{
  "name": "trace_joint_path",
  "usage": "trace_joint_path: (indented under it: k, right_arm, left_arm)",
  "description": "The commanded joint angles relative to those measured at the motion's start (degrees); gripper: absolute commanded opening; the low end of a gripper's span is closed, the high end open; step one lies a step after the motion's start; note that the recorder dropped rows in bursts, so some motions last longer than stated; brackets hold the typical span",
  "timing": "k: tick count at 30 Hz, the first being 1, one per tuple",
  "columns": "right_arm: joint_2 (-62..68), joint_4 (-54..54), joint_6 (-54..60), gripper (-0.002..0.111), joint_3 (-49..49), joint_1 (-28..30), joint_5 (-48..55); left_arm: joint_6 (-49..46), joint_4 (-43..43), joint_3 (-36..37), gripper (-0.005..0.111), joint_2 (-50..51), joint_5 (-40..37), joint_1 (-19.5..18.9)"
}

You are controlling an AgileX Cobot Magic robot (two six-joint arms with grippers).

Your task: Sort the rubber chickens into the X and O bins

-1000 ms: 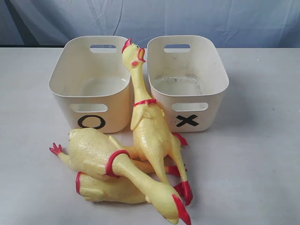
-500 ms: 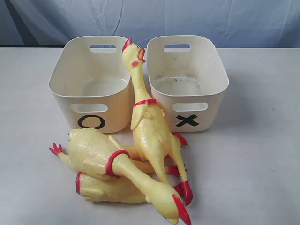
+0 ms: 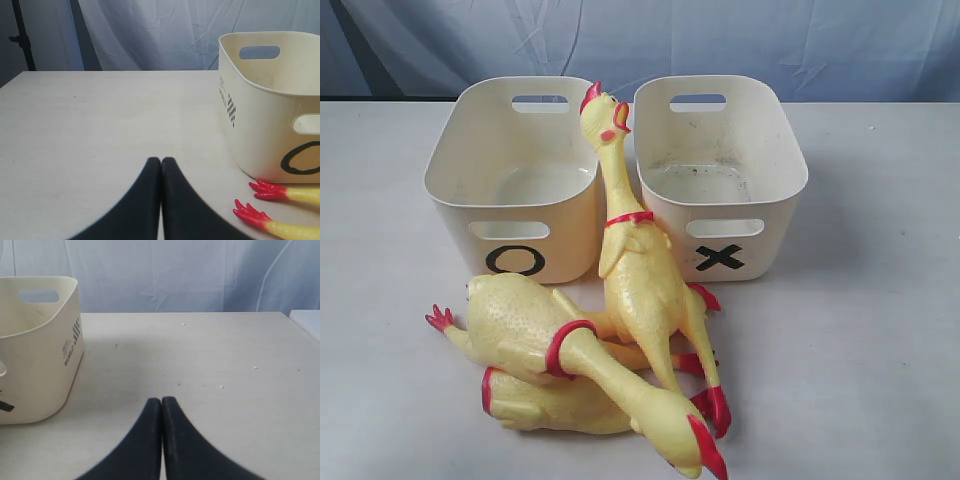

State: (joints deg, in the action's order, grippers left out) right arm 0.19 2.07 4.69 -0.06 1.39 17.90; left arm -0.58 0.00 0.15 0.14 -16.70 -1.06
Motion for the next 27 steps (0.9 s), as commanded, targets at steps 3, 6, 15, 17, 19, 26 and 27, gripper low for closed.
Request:
trace_joint_path:
  k: [3, 6, 15, 17, 19, 26, 27]
  right_arm:
    - [-0.19, 45.09, -9.86, 0.0, 0.06, 0.15, -17.19]
    - [-0.19, 55.74, -9.86, 0.0, 0.06, 0.15, -20.91]
    - [-0.19, 55.48, -9.86, 0.0, 0.06, 0.15, -26.01]
    - [-0.19, 55.48, -12.76, 0.0, 0.06, 0.15, -26.73]
    - [-0.19, 54.88, -13.33, 0.0, 0.06, 0.15, -27.49]
    - [-0.19, 14.73, -12.16, 0.0, -13.28, 0.15, -10.91]
    - [0.91, 11.5, -10.06, 0.0, -18.08, 0.15, -8.68]
  left_arm:
    - [0.03, 0.0, -0.15, 0.0, -0.14, 0.44, -0.07]
    - [0.03, 0.0, -0.15, 0.0, -0.14, 0.44, -0.07]
    - [0.03, 0.0, -0.15, 0.0, -0.14, 0.44, -0.07]
    - [0.03, 0.0, -0.15, 0.0, -0.14, 0.44, -0.07]
    - [0.03, 0.0, -0.15, 0.0, -0.14, 0.44, -0.07]
    - [0.03, 0.0, -0.15, 0.0, -0.14, 0.44, -0.07]
    - [0.03, 0.0, -0.15, 0.0, -0.14, 0.44, -0.07]
